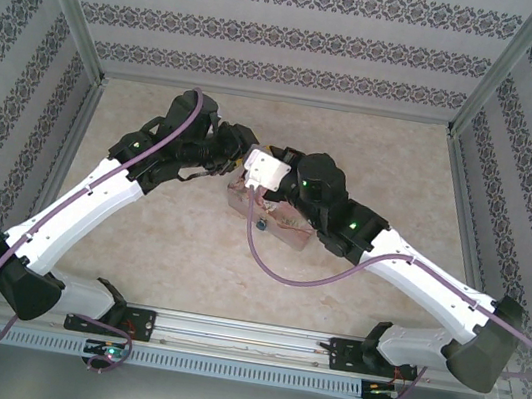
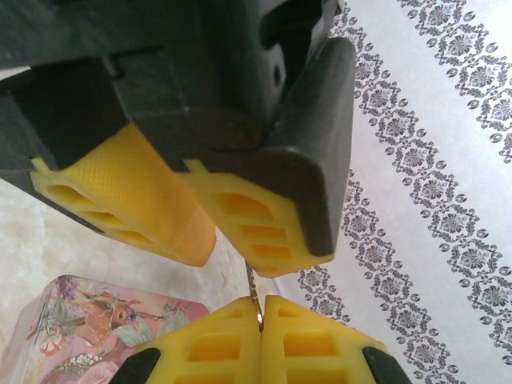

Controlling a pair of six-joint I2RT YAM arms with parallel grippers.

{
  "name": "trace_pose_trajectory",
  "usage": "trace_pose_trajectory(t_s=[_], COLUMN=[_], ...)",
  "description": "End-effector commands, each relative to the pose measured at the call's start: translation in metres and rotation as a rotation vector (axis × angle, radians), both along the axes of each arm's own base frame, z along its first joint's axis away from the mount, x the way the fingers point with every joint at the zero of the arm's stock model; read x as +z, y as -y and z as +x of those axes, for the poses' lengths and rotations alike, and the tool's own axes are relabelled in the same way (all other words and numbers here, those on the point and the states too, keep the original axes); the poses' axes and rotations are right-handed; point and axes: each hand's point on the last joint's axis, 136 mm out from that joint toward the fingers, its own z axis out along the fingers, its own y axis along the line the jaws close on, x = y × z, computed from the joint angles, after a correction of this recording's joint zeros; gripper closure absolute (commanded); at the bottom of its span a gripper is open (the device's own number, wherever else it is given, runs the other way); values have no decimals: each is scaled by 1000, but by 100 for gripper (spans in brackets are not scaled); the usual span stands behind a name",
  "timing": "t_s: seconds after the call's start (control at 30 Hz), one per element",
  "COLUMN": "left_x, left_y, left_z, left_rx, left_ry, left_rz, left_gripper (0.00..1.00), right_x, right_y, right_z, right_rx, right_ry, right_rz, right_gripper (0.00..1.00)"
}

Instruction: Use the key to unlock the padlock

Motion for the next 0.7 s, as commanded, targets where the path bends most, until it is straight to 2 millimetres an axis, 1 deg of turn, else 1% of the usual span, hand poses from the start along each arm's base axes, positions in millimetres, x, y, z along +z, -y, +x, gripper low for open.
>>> trace_pose_trajectory(t_s=[0.0, 0.3, 0.33, 0.53, 0.63, 0.67], left_x=[-4, -4, -4, -3, -2, -1], left_y=[8, 9, 9, 8, 4, 3], left_z=[-9, -8, -7, -6, -5, -4], left_rx=[67, 66, 68, 75, 80, 81], left_ry=[-154, -146, -142, -126, -101, -83], left_rz=[-136, -146, -148, -147, -128, -115], left_gripper=[75, 89, 91, 100, 100, 100], right_x=[26, 28, 27, 25, 25, 26], right_y=[-4, -7, -7, -4, -2, -1], right_z=[1, 2, 2, 2, -2, -4], right_rx=[-21, -25, -25, -38, -27, -24], right_ry=[34, 28, 25, 6, -15, -27], right_rz=[72, 94, 94, 104, 130, 143], right_gripper=[100, 100, 99, 88, 76, 70])
